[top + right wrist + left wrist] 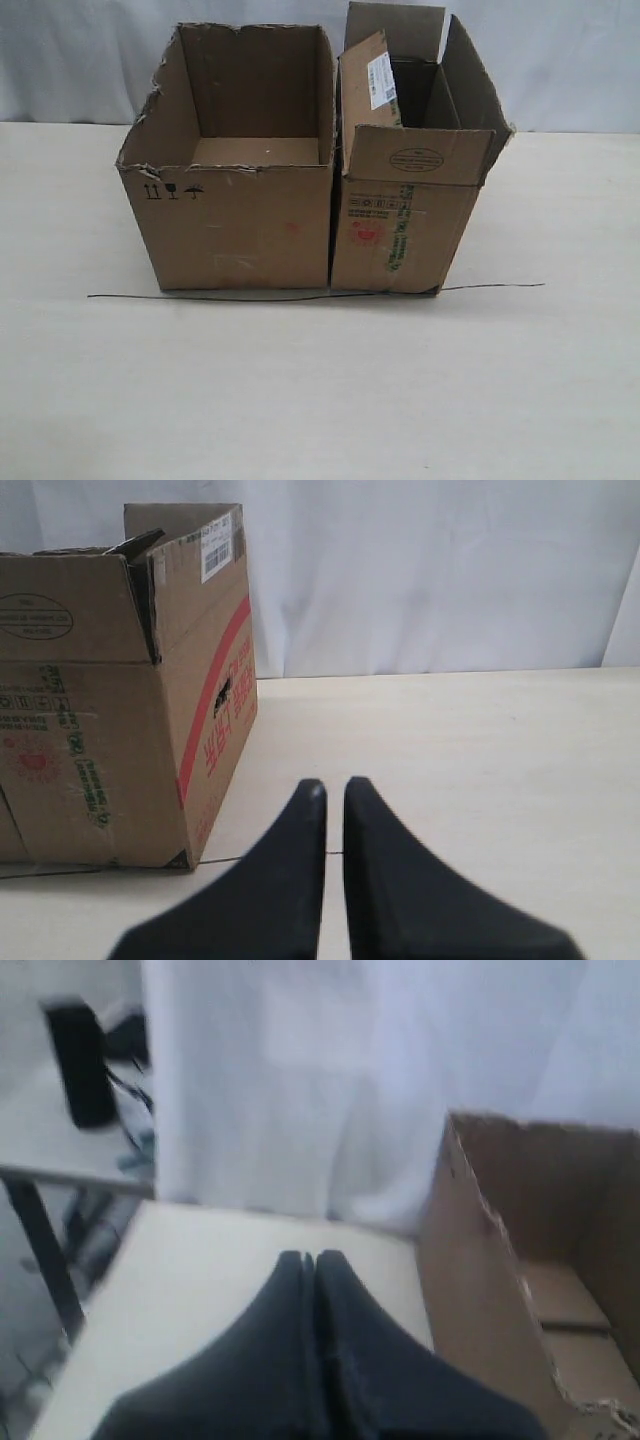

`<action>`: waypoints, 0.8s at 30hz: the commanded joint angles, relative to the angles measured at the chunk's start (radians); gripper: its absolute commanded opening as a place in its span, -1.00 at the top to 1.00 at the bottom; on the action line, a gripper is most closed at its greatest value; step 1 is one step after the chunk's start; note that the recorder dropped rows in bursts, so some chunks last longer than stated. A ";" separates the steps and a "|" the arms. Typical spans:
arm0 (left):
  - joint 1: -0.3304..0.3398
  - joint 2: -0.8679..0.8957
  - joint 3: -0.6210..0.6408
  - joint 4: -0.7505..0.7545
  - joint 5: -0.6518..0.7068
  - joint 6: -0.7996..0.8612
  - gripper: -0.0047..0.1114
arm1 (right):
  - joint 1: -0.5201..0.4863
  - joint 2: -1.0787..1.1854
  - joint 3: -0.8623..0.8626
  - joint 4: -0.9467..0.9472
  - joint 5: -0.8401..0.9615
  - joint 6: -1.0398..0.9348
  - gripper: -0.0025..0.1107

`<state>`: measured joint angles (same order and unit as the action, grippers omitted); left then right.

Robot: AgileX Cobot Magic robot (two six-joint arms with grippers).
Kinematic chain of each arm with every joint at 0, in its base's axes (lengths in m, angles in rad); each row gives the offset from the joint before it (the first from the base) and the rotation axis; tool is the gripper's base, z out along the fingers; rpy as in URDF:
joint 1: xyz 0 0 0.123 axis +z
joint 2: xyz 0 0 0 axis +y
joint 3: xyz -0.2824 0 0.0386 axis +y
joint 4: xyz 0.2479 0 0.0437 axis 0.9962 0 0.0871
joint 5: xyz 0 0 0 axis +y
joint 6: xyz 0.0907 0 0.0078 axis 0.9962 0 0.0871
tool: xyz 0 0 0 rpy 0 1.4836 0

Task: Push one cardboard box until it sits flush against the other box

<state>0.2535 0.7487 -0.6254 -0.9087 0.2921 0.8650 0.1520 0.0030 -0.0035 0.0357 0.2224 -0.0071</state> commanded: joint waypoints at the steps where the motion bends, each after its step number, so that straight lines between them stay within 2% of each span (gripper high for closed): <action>1: 0.001 -0.364 0.161 0.000 -0.114 -0.011 0.92 | 0.003 -0.003 0.004 0.001 -0.007 -0.001 0.87; 4: 0.001 -0.530 0.202 0.000 0.005 -0.011 0.92 | 0.003 -0.003 0.004 0.001 -0.007 -0.001 0.87; 9: 0.001 -0.644 0.218 0.001 0.262 -0.004 0.92 | 0.003 -0.003 0.004 0.001 -0.007 -0.001 0.87; 10: 0.001 -0.660 0.218 0.017 0.279 0.016 0.92 | 0.003 -0.003 0.004 0.001 -0.007 -0.001 0.87; 17: 0.001 -0.699 0.231 0.067 0.302 0.023 0.92 | 0.003 -0.003 0.004 0.001 -0.007 -0.001 0.87; 21: 0.001 -0.699 0.344 0.061 0.254 0.023 0.92 | 0.003 -0.003 0.004 0.001 -0.007 -0.001 0.87; 24: -0.010 -0.714 0.457 -0.047 0.141 0.023 0.92 | 0.003 -0.003 0.004 0.001 -0.007 -0.001 0.87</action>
<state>0.2535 0.0523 -0.2578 -0.8704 0.5335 0.8871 0.1520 0.0030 -0.0035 0.0357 0.2224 -0.0071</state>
